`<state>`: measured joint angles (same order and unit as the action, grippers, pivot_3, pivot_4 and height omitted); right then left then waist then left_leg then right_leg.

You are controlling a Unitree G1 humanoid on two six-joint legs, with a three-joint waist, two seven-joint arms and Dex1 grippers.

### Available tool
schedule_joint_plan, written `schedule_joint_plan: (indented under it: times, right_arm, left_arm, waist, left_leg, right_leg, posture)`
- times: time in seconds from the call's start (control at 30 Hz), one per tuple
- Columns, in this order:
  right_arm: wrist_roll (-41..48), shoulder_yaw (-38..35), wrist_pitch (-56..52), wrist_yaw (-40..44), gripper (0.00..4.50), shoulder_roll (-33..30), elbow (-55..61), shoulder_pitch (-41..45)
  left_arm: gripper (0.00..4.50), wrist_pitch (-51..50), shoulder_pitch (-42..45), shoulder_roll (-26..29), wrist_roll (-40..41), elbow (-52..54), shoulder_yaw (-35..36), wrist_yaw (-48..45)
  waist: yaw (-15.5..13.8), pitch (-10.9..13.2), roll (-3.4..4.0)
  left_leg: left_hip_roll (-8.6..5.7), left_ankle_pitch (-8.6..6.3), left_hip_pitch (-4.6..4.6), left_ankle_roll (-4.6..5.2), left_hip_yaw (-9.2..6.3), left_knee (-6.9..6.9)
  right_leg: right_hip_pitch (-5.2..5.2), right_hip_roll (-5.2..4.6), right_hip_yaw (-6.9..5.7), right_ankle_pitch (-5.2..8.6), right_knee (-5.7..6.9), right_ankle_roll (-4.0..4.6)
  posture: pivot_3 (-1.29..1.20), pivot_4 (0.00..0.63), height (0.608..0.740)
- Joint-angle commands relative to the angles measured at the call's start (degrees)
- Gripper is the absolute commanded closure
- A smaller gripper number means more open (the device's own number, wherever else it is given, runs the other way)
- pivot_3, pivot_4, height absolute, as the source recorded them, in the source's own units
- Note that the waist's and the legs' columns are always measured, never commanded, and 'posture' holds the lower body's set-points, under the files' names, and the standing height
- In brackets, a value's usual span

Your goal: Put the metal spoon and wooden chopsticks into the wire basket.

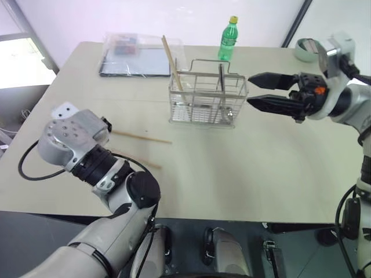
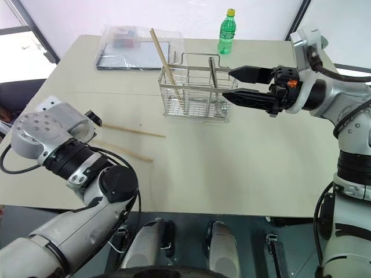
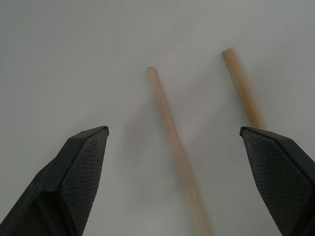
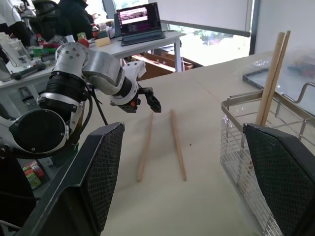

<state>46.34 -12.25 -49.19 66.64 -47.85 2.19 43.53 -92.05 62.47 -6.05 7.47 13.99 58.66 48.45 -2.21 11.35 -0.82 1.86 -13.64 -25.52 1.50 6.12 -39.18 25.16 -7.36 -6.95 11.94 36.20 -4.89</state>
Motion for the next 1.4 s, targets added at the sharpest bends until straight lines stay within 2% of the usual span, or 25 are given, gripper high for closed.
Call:
schedule_joint_plan:
  times: [0.03, 0.27, 0.3, 0.37, 0.4, 0.6, 0.63, 0.9, 1.03, 1.2, 1.33, 1.4]
  right_arm:
    - [1.4, -2.3, 0.5, -1.7, 0.56, -0.1, 2.0, 0.6]
    - [2.3, -2.4, 0.4, -3.4, 0.56, 0.0, 3.3, -0.5]
    - [2.0, -1.9, 0.9, -2.9, 0.51, -0.4, 3.8, -1.2]
    - [1.8, -1.6, 1.3, -2.0, 0.49, -1.0, 4.6, -2.2]
    - [2.2, -1.7, 1.0, -1.7, 0.49, -1.3, 5.0, -2.6]
    - [2.8, -2.0, 0.8, -1.0, 0.49, -2.4, 4.7, -2.1]
    - [2.7, -1.9, 0.9, -0.9, 0.49, -2.5, 4.6, -2.1]
    - [2.2, -1.2, 1.0, -0.7, 0.49, -2.7, 3.3, -1.2]
    - [1.8, -0.7, 0.9, 0.2, 0.49, -3.6, 3.5, -1.8]
    - [2.3, -1.1, 0.5, 1.6, 0.49, -5.1, 4.1, -2.6]
    - [2.1, -1.3, 0.6, 1.5, 0.49, -5.7, 3.4, -2.3]
    - [1.8, -1.3, 0.7, 1.2, 0.49, -5.7, 3.0, -2.1]
  left_arm:
    - [0.00, -0.2, -1.1, 1.3, -3.2, -0.8, -1.1, -3.0]
    - [0.00, 5.8, -4.5, 1.9, -6.2, -8.3, -1.3, -6.9]
    - [0.25, 6.6, -4.7, 2.0, -6.3, -9.1, -1.3, -7.3]
    - [0.81, 7.7, -4.7, 2.1, -6.6, -10.1, -1.0, -7.6]
    - [1.25, 8.4, -4.7, 2.1, -6.7, -10.5, -0.8, -7.7]
    - [4.38, 10.1, -3.7, 2.4, -6.6, -11.4, 0.1, -8.1]
    - [4.48, 10.3, -3.6, 2.6, -6.6, -11.6, 0.2, -8.1]
    - [4.48, 10.2, -3.4, 4.4, -7.1, -9.1, 1.5, -8.3]
    - [4.48, 14.6, -3.4, 12.5, -5.8, -9.9, 1.6, -11.9]
    - [4.48, 33.4, 1.2, 28.0, 1.8, -23.6, -2.3, -26.3]
    - [4.48, 44.2, 12.3, 35.9, 11.6, -35.3, -8.1, -46.2]
    - [4.48, 47.7, 16.8, 38.3, 14.0, -39.6, -11.6, -53.8]
  waist:
    - [0.0, 0.0, 0.00]
    - [0.0, -0.1, 0.10]
    - [0.0, -0.1, 0.15]
    - [0.0, -0.2, 0.25]
    - [-0.1, -0.2, 0.28]
    - [-0.2, -0.2, 0.29]
    - [-0.2, -0.2, 0.29]
    - [-0.1, -0.2, 0.29]
    - [0.3, -0.2, 0.19]
    - [0.7, -0.1, 0.11]
    - [-0.5, -0.2, -0.14]
    - [-0.6, -0.2, -0.30]
  left_leg:
    - [0.00, -0.01, 0.00, 0.01, 0.00, 0.00]
    - [0.01, -0.16, 0.05, 0.28, 0.01, 0.00]
    - [0.01, -0.18, 0.07, 0.31, 0.00, 0.00]
    - [0.02, -0.18, 0.11, 0.31, 0.00, 0.01]
    - [0.02, -0.19, 0.12, 0.32, 0.00, 0.00]
    - [0.01, -0.19, 0.12, 0.31, -0.04, 0.00]
    - [-0.01, -0.19, 0.11, 0.32, -0.03, -0.01]
    - [0.00, -0.19, 0.11, 0.33, -0.03, 0.00]
    - [0.05, -0.19, 0.06, 0.32, -0.01, 0.00]
    - [0.12, -0.19, -0.05, 0.30, 0.04, 0.03]
    - [0.05, -0.27, -0.21, 0.16, -0.02, -0.07]
    - [0.00, -0.28, -0.34, 0.14, -0.05, -0.13]
  right_leg:
    - [0.01, 0.00, 0.00, 0.00, 0.00, 0.00]
    - [-0.01, -0.01, 0.01, 0.00, 0.03, 0.01]
    - [-0.01, -0.01, 0.01, 0.00, 0.05, 0.01]
    - [-0.05, -0.01, 0.01, 0.00, 0.05, 0.01]
    - [-0.05, -0.01, 0.01, 0.00, 0.05, 0.01]
    - [-0.07, -0.02, 0.00, -0.01, 0.05, 0.02]
    - [-0.07, -0.04, 0.00, -0.01, 0.05, 0.02]
    - [-0.07, -0.04, -0.01, -0.01, 0.04, 0.02]
    - [0.02, 0.00, -0.01, -0.01, 0.05, 0.03]
    - [0.21, 0.06, -0.02, -0.06, 0.09, 0.12]
    - [0.16, -0.04, -0.16, -0.07, -0.04, 0.12]
    - [0.17, -0.11, -0.22, -0.08, -0.10, 0.11]
  posture:
    - [0.00, 0.150, 0.707]
    - [0.00, 0.150, 0.707]
    - [0.00, 0.150, 0.707]
    - [0.00, 0.150, 0.707]
    - [0.00, 0.150, 0.707]
    - [0.00, 0.150, 0.707]
    - [0.00, 0.150, 0.707]
    - [0.00, 0.150, 0.707]
    - [0.00, 0.150, 0.707]
    - [0.00, 0.150, 0.707]
    - [0.00, 0.150, 0.707]
    - [0.00, 0.150, 0.707]
